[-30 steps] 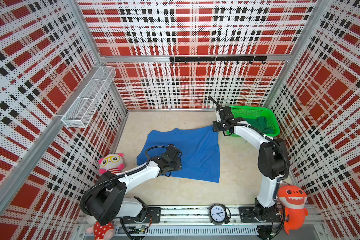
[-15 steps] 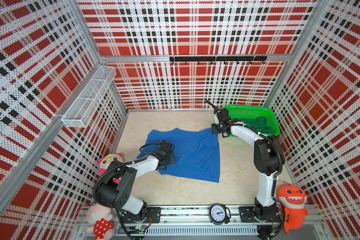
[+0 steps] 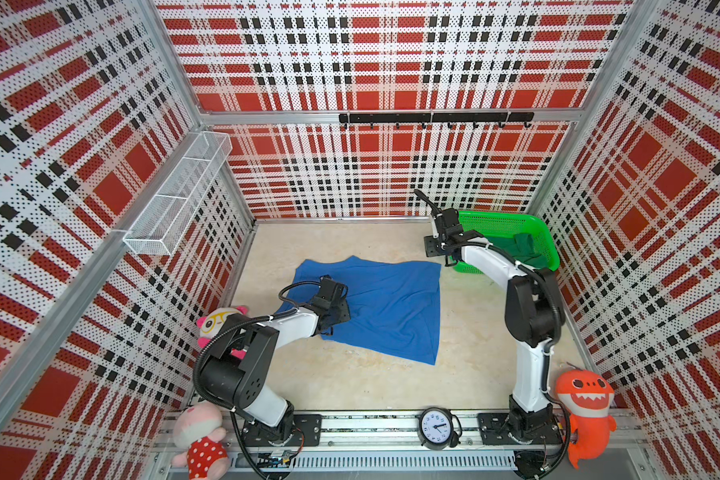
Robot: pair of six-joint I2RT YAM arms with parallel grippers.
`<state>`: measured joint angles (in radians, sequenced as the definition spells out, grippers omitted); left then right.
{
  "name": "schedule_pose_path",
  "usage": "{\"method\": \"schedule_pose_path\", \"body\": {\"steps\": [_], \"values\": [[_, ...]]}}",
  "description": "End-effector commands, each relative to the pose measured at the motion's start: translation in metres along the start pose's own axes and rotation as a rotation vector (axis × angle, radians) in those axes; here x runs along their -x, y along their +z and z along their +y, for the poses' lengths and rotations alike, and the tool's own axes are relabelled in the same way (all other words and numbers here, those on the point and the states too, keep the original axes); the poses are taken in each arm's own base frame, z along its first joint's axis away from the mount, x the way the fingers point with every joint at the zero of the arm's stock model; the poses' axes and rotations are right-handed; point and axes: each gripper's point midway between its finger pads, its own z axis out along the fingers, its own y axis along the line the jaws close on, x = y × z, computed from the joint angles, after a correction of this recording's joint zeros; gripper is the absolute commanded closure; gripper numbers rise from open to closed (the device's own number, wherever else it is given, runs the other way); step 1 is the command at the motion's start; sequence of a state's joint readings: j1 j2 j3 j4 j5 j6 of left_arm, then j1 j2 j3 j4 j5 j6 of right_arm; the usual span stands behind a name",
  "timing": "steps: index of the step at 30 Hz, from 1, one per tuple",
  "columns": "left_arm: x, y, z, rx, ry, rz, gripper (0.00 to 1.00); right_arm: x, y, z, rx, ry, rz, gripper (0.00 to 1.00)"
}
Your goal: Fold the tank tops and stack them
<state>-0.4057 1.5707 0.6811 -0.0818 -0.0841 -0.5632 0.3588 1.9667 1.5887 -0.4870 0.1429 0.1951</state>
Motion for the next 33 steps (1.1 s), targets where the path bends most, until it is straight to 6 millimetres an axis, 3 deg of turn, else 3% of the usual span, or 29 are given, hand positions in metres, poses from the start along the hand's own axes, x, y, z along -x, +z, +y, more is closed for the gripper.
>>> {"method": "schedule_pose_path", "body": {"steps": [1,3,6,9,13,21,33], "values": [[-0.032,0.000,0.011,0.029,0.007,0.097,0.57,-0.055,-0.052,0.028,0.119,0.032,0.133,0.56],[-0.030,-0.002,0.011,0.028,0.014,0.091,0.57,-0.099,-0.075,0.045,0.172,0.046,0.219,0.68],[-0.027,-0.005,0.010,0.024,0.027,0.083,0.57,-0.151,-0.098,0.063,0.219,0.096,0.332,0.76],[-0.025,-0.008,0.008,0.018,0.033,0.075,0.57,-0.189,-0.108,0.080,0.242,0.132,0.410,0.74],[-0.024,-0.010,0.007,0.012,0.040,0.067,0.57,-0.223,-0.109,0.087,0.212,0.183,0.489,0.69],[-0.024,-0.016,0.009,0.007,0.038,0.051,0.57,-0.261,-0.102,0.083,0.138,0.211,0.563,0.70],[-0.023,-0.017,0.009,0.005,0.040,0.046,0.57,-0.283,-0.096,0.091,0.138,0.225,0.606,0.72]]}}
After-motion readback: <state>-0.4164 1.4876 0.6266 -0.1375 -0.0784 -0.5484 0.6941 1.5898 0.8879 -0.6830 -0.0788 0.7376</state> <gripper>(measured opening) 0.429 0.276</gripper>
